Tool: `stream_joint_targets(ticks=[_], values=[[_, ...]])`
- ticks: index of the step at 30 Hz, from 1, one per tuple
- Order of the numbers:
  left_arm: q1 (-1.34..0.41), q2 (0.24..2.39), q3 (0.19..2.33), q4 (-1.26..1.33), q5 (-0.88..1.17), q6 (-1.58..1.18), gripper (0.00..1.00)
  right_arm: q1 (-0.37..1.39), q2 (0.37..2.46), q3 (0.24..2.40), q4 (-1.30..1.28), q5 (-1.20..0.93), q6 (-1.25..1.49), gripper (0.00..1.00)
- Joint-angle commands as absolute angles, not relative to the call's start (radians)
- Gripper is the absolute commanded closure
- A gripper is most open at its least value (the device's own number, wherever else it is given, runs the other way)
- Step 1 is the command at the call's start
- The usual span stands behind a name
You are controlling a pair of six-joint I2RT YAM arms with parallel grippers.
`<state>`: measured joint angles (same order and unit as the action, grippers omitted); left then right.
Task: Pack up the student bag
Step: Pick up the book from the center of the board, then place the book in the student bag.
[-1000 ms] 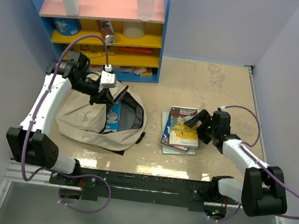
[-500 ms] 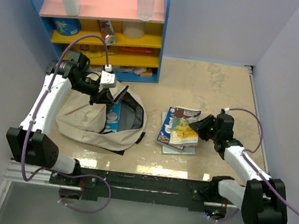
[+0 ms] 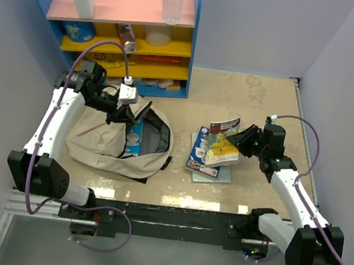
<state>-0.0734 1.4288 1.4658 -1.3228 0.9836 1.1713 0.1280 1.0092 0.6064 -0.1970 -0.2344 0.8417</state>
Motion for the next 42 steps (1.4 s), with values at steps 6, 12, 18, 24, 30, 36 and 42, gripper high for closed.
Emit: stream_joint_targets(ticks=[6,12,18,24,30,36,42], values=[[-0.083,1.427,1.489,-1.315,1.069,1.184,1.0,0.309,1.095,0.742,0.055,-0.448,0.925,0.82],[-0.083,1.413,1.494,-1.315,1.068,1.181,1.0,0.477,1.264,0.889,0.144,-0.385,0.956,0.81],[-0.083,1.41,1.496,-1.316,1.069,1.181,1.0,0.595,1.457,1.04,0.172,-0.374,0.962,0.81],[-0.086,1.408,1.496,-1.315,1.083,1.178,1.0,0.663,1.679,1.185,0.196,-0.38,0.988,0.81],[-0.086,1.402,1.479,-1.315,1.083,1.192,1.0,0.698,1.833,1.345,0.157,-0.354,1.0,0.81],[-0.086,1.404,1.477,-1.315,1.088,1.19,1.0,0.77,1.969,1.489,0.135,-0.233,0.999,0.7],[-0.086,1.394,1.479,-1.315,1.077,1.19,1.0,0.854,2.092,1.643,0.022,-0.109,0.931,0.42]])
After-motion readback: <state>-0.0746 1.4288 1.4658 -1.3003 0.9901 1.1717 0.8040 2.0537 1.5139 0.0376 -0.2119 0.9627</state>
